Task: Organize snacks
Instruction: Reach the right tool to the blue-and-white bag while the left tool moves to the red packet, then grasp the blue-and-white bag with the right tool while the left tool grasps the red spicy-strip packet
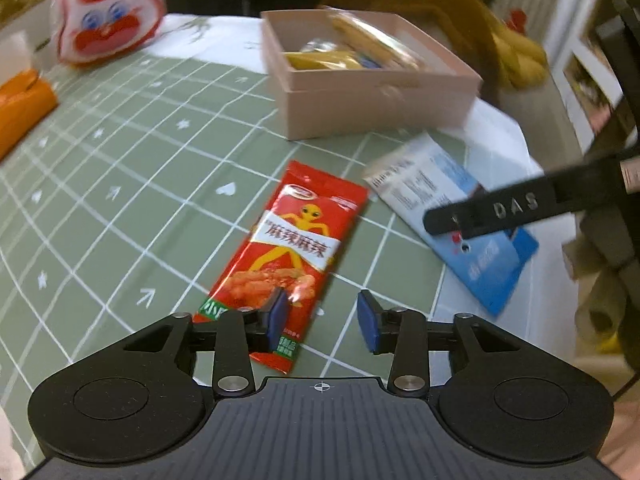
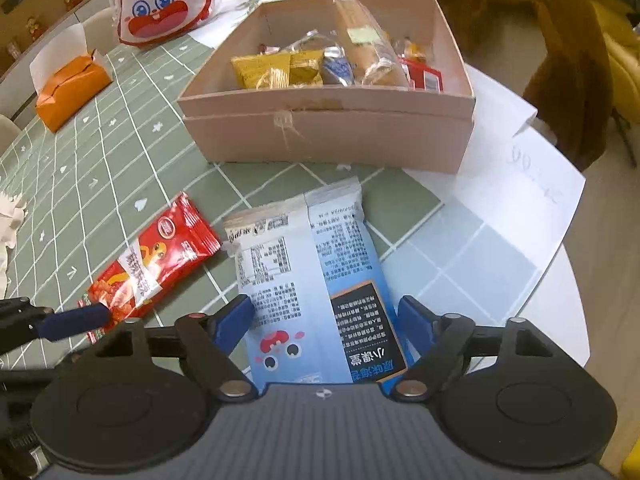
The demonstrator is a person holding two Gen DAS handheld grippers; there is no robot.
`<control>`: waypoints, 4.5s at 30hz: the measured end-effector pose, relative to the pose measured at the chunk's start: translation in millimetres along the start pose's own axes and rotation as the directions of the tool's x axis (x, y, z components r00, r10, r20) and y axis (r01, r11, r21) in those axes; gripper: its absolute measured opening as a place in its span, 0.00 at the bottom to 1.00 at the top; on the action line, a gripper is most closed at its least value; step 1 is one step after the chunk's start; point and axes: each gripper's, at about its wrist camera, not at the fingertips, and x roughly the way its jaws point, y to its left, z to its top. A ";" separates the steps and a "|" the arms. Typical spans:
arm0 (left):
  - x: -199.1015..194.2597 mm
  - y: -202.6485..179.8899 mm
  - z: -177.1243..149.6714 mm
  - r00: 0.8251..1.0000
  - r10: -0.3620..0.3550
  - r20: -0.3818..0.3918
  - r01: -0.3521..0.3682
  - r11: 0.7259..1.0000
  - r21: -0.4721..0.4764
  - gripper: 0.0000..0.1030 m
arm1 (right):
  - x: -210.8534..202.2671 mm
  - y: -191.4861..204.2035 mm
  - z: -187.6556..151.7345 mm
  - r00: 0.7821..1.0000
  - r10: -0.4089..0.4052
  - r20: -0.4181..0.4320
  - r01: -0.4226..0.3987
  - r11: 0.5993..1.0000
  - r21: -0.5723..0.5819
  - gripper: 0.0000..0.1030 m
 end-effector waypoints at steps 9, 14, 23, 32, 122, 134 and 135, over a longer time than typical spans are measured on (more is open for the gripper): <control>5.3 -16.6 -2.8 1.000 -0.004 -0.016 0.006 0.993 0.118 0.67 | 1.2 5.7 -2.0 1.000 -0.020 -0.004 0.020 0.999 -0.047 0.82; 1.5 -5.2 1.8 0.998 0.057 0.001 -0.057 0.996 0.070 0.62 | 3.5 11.8 -3.6 0.999 -0.045 0.002 0.045 0.996 -0.079 0.86; 9.2 -4.7 -1.9 0.998 0.023 -0.059 -0.015 0.991 0.131 0.79 | 7.9 18.9 -5.8 0.997 -0.079 0.010 0.080 0.991 -0.106 0.92; 13.1 8.9 1.3 0.997 0.053 -0.055 -0.048 0.995 0.088 0.80 | 10.1 17.6 -5.4 0.996 -0.086 0.011 0.087 0.991 -0.104 0.96; 9.6 23.4 -3.3 0.997 -0.070 -0.011 0.069 0.993 -0.095 0.80 | -25.3 0.2 -7.7 0.993 -0.095 0.065 0.100 0.992 -0.078 0.89; 21.5 2.9 12.0 1.000 0.031 0.001 -0.031 0.999 0.007 0.57 | -21.6 -1.0 -8.4 0.998 -0.043 0.054 0.048 0.994 -0.101 0.89; 19.8 4.8 11.0 1.000 0.020 -0.002 -0.020 1.000 -0.004 0.57 | -21.5 1.1 -8.0 0.998 -0.037 0.056 0.043 0.993 -0.110 0.89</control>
